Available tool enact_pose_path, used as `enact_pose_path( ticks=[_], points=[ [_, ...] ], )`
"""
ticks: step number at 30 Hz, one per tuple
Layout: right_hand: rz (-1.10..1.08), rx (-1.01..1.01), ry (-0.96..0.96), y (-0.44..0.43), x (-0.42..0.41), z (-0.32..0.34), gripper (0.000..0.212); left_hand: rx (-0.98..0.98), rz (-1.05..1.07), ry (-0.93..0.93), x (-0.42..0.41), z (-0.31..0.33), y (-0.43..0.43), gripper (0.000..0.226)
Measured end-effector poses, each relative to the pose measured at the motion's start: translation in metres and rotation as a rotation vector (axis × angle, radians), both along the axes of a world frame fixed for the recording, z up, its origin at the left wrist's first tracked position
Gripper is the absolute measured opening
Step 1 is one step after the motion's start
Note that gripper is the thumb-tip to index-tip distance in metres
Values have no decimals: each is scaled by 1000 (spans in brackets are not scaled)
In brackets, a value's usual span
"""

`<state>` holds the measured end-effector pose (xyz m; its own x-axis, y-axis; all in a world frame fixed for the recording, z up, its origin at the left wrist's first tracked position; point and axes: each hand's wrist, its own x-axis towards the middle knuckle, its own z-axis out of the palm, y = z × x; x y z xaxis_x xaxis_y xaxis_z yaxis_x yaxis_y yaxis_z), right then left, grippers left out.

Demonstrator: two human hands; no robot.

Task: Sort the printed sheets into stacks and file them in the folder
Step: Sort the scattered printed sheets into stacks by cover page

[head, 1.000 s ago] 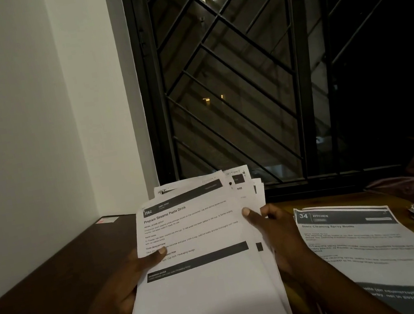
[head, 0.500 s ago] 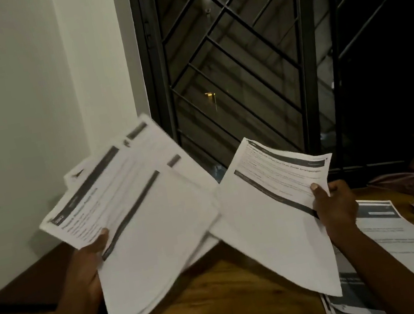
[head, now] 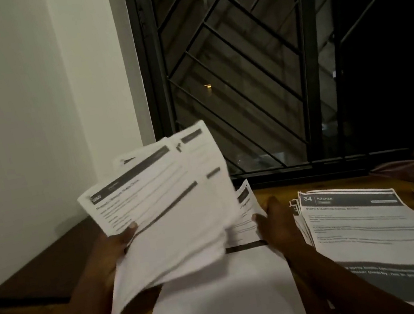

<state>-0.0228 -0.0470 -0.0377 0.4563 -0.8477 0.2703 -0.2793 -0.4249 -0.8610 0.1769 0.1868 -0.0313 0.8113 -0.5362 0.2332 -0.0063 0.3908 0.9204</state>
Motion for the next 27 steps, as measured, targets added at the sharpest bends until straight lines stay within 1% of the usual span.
enact_pose_path(
  ticks=[2,3,4,5,6,8,9,10,11,12,13,15,17,21,24,25,27],
  points=[
    [-6,-49,58,-4,-1,-4,16,24,-67,-12,-3,0,-8,42],
    [1,-54,48,-5,-2,-5,13,54,-65,-21,-1,-1,-14,38],
    [3,-49,11,-2,-4,-5,14,81,-82,-29,-4,1,-19,37],
    [-18,3,-59,-2,-3,-5,15,98,-95,-33,-3,-1,-22,39],
    [-54,-13,-107,-6,-3,-6,12,107,-113,-32,-5,0,-22,40],
    [-53,-32,-223,-8,-4,1,23,104,-97,-21,-2,-1,-23,41],
    [35,59,-325,-7,-6,7,31,105,-91,-25,-2,0,-23,42],
    [180,239,-396,-5,-10,15,42,100,-93,-26,-5,1,-23,43],
    [306,391,-416,-7,-13,18,51,95,-96,-35,-5,1,-24,43],
    [399,482,-404,-9,-16,20,55,87,-106,-33,-7,1,-24,42],
    [463,504,-374,-9,-18,19,50,76,-117,-21,-8,1,-23,40],
    [460,444,-323,-8,-20,15,29,59,-162,14,-11,1,-21,38],
    [400,398,-342,-8,-21,14,20,62,-172,33,-11,0,-19,42],
    [314,383,-479,-5,-21,18,22,82,-198,41,-10,-1,-18,50],
    [252,347,-520,-1,-20,21,32,66,-173,23,-9,-2,-20,39],
    [248,340,-527,1,-19,23,33,58,-155,31,-9,-3,-20,36],
    [252,334,-548,2,-20,24,31,43,-136,48,-8,-3,-20,37]
  ],
)
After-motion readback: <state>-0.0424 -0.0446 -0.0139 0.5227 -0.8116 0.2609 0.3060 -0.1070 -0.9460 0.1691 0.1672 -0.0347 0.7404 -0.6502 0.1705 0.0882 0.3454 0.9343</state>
